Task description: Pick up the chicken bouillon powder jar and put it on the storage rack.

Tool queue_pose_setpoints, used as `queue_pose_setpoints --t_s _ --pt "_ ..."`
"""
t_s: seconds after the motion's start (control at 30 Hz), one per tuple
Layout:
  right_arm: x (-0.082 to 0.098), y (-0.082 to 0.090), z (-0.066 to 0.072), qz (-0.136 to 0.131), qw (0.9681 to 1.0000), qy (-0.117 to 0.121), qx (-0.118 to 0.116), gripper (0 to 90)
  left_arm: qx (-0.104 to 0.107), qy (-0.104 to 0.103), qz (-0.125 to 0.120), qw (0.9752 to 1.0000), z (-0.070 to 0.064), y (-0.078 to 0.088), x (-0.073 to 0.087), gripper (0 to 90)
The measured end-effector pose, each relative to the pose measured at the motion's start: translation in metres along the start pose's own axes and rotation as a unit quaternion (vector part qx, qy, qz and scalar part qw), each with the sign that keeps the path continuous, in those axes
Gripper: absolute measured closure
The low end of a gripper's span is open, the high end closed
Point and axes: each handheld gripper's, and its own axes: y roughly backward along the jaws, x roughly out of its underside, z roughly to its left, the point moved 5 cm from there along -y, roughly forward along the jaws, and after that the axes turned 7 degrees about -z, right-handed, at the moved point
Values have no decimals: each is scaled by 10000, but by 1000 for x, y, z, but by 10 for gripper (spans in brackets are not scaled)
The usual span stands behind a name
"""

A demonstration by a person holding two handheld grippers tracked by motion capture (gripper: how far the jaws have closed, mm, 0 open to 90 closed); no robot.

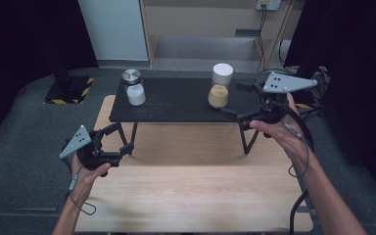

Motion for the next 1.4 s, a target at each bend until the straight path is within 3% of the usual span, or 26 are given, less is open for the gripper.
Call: queue_pose_setpoints --t_s 0.77,1.1,1.27,1.4 --pt "109 6 21 49 9981 -585 -191 54 27 -58 68 10000 -2 -2 1 37" --pt "157 9 34 -160 9964 -836 -5 57 25 -104 71 9999 -3 -2 1 37" --pt "170 10 42 -87 9976 -667 191 57 30 -134 86 9999 -3 -2 2 38" --pt "179 12 46 -113 9972 -674 313 55 41 -162 135 9998 -5 -4 3 38"
